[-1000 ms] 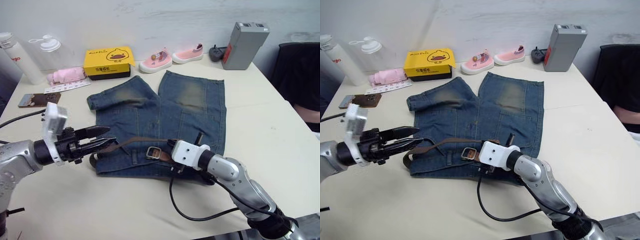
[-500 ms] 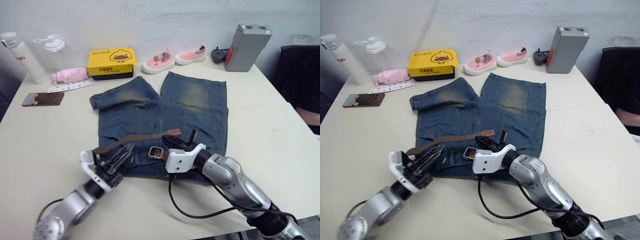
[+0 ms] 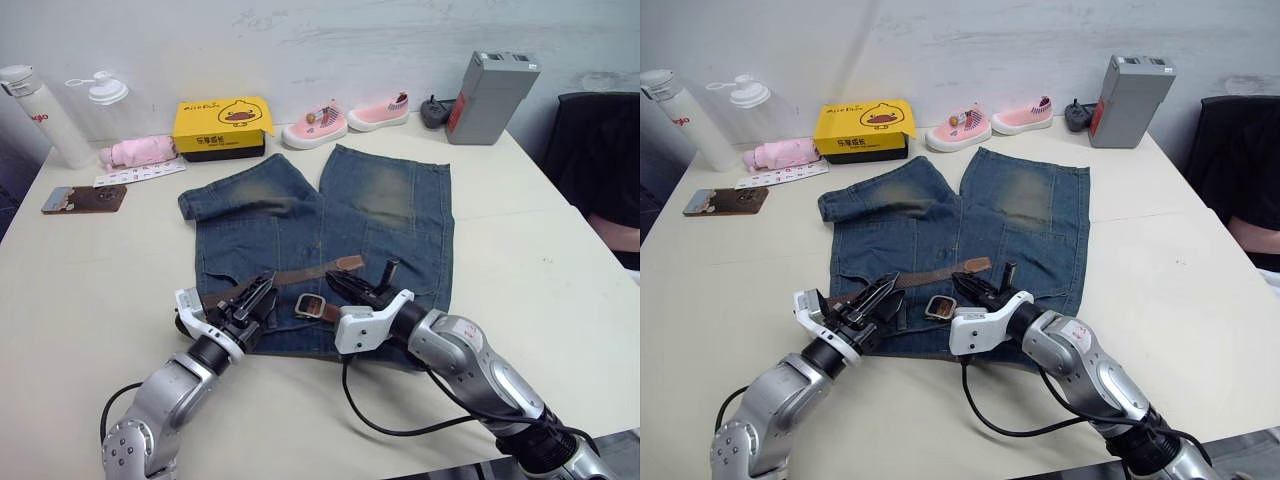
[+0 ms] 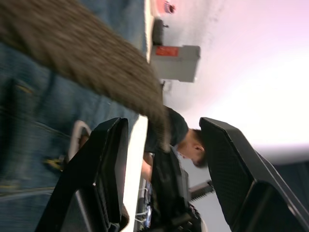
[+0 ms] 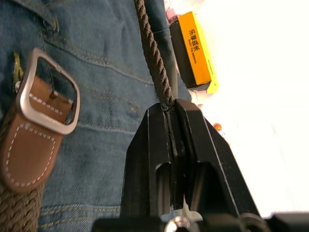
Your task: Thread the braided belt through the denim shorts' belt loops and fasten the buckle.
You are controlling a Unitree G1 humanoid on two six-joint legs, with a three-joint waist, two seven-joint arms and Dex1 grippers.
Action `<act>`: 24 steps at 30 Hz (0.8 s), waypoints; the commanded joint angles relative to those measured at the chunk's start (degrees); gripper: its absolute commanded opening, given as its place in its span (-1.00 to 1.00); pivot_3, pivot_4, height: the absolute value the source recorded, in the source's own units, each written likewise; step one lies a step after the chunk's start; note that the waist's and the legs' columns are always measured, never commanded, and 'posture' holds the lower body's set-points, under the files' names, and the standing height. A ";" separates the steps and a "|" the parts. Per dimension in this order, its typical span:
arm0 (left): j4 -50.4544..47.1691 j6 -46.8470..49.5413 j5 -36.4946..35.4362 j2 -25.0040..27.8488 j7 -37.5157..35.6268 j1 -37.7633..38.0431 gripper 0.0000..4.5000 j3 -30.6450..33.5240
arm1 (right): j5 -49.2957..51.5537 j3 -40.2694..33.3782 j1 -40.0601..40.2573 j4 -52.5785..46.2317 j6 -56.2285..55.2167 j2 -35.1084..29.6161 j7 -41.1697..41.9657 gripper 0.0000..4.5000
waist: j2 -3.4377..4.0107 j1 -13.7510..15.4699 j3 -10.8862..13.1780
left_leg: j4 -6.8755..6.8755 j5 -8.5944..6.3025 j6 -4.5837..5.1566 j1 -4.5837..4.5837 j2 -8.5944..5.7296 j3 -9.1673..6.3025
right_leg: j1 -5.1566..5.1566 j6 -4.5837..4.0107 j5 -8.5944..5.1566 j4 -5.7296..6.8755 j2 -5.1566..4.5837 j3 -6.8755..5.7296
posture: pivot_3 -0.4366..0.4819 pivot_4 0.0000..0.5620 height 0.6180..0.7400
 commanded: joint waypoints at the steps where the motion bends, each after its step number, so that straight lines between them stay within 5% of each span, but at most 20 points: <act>1: 1.13 1.94 -0.72 -0.40 0.49 -1.71 -0.06 1.31 | -0.61 -1.58 -0.05 -1.51 -1.53 0.71 -0.21 -1.00 | -0.01 0.03 0.00 | 0.00 0.00 0.00 -0.01 0.00 0.00 | 0.01 0.00 0.00 0.00 0.00 -0.02 | -0.05 -0.47 0.45; 6: 3.60 3.82 -0.72 -1.87 1.17 -4.42 -0.95 2.46 | -0.91 -1.48 -0.12 -1.88 -1.97 1.25 0.16 -1.00 | -0.01 0.00 0.01 | 0.00 0.00 0.00 0.00 0.00 0.01 | 0.03 0.00 0.00 0.00 0.00 -0.03 | -0.05 -0.47 0.45; 13: 4.04 4.55 -0.72 -3.68 2.66 -7.15 -0.99 3.77 | 0.22 -2.15 0.95 -2.04 -0.48 2.11 1.77 -1.00 | -0.02 0.05 0.01 | 0.02 0.00 0.00 0.01 -0.01 0.01 | 0.13 0.01 0.01 -0.05 -0.01 -0.04 | -0.05 -0.47 0.45; 18: 1.92 7.54 -0.72 1.28 -4.95 -8.19 -1.00 5.93 | 3.92 -3.93 2.47 -3.32 2.57 4.19 4.82 -0.11 | 0.00 -0.08 0.03 | 0.00 0.00 -0.02 0.00 0.03 -0.01 | 0.14 0.00 0.00 -0.07 0.04 -0.08 | -0.05 -0.47 0.45; 23: 7.22 14.73 -0.72 20.85 -17.56 -0.89 -1.00 15.71 | 19.51 -11.44 6.33 -10.23 16.35 5.80 14.29 0.94 | 0.11 -0.24 0.05 | -0.16 0.01 -0.07 -0.04 0.14 -0.23 | -0.02 -0.10 -0.06 0.16 0.16 0.03 | -0.05 -0.47 0.45; 24: 8.54 16.09 -0.72 24.59 -19.71 0.92 -1.00 16.64 | 23.05 -12.89 6.71 -11.87 19.99 5.60 16.65 0.98 | 0.14 -0.18 0.05 | -0.21 0.01 -0.06 -0.04 0.12 -0.26 | -0.03 -0.14 -0.13 0.31 0.13 0.06 | -0.05 -0.47 0.45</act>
